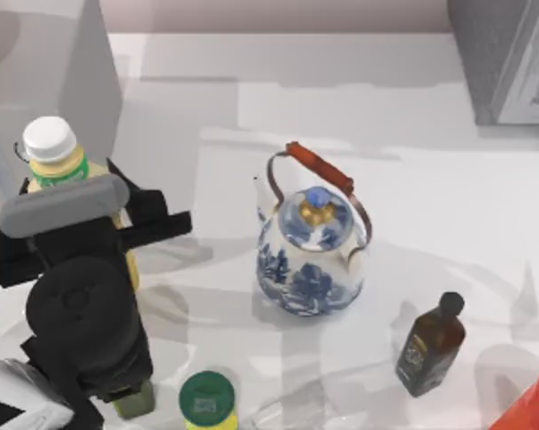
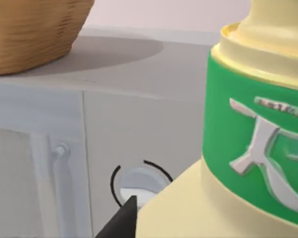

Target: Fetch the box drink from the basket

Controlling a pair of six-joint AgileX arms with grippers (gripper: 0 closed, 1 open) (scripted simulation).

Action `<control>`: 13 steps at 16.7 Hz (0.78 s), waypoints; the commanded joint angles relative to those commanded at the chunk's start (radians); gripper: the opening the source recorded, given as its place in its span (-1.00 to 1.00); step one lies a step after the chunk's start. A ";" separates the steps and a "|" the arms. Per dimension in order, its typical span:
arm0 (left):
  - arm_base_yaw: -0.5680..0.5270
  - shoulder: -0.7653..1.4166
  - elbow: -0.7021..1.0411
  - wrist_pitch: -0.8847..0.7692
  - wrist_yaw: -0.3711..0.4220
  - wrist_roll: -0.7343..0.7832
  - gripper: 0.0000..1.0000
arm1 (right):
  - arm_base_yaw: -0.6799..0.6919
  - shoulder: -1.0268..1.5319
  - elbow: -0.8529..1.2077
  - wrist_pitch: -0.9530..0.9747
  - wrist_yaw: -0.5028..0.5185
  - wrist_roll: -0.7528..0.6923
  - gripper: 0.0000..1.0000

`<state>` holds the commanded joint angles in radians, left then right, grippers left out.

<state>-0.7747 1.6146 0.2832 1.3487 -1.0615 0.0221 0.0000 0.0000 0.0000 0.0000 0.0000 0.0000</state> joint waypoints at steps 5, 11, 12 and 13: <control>-0.001 0.001 0.000 -0.001 0.000 0.000 -0.85 | 0.000 0.000 0.000 0.000 0.000 0.000 1.00; -0.001 0.001 0.000 -0.001 0.000 0.000 0.06 | 0.000 0.000 0.000 0.000 0.000 0.000 1.00; -0.001 0.001 0.000 -0.001 0.000 0.000 0.21 | 0.000 0.000 0.000 0.000 0.000 0.000 1.00; -0.001 0.001 0.000 -0.001 0.000 0.000 0.36 | 0.000 0.000 0.000 0.000 0.000 0.000 1.00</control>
<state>-0.7752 1.6158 0.2827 1.3479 -1.0610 0.0224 0.0000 0.0000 0.0000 0.0000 0.0000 0.0000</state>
